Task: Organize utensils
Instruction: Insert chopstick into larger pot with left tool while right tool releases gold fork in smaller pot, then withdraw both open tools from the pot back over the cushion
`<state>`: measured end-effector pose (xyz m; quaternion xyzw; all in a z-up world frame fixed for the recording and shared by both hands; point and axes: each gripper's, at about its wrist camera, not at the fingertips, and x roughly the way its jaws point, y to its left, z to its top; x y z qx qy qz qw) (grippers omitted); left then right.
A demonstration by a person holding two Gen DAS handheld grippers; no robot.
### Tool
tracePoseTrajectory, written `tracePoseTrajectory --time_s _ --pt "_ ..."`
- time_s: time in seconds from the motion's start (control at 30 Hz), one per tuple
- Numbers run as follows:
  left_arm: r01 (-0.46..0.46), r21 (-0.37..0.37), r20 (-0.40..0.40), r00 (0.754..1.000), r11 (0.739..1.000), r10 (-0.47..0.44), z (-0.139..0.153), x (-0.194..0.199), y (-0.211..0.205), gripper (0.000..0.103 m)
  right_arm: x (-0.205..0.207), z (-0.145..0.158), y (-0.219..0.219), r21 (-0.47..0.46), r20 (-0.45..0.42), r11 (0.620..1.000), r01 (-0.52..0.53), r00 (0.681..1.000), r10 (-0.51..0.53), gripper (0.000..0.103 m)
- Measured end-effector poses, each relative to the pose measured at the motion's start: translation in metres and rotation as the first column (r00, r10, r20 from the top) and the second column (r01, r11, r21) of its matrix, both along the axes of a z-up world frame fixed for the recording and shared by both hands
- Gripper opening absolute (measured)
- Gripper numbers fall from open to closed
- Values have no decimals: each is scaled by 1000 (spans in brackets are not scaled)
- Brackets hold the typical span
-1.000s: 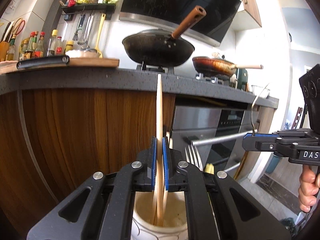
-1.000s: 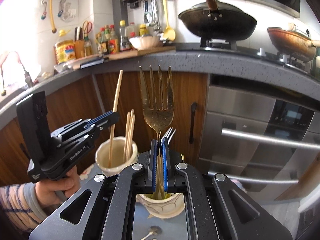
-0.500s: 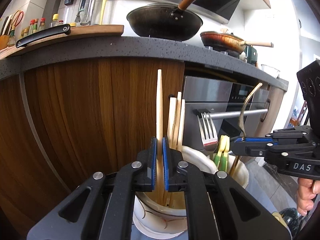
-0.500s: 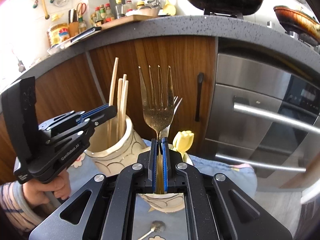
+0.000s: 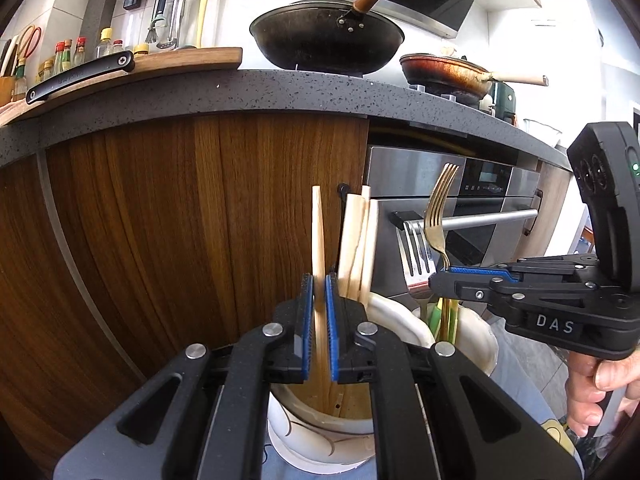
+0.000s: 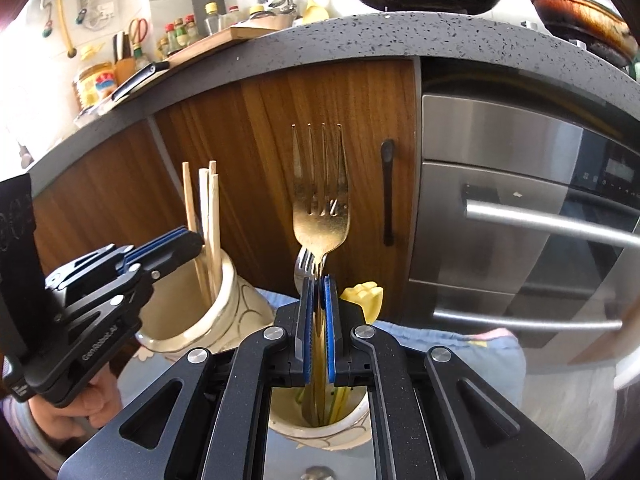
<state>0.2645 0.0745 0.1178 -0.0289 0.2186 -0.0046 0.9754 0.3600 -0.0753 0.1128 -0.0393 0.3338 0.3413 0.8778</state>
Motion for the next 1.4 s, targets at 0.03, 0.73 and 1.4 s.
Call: tracePoseTrajectory --time_s 0.03,0.73,1.4 --pt "0 -3 0 1000 1000 0 0 -1 0 8 0 0 -1 6 -5 1000 1 1000 -1 7" --pt "-39 -48 105 994 998 44 3 -80 7 88 -85 0 -61 93 166 996 6 986 -22 73" --pt "-34 -167 -105 994 985 16 -88 -149 0 97 -149 -86 -109 92 60 990 104 992 -110 94"
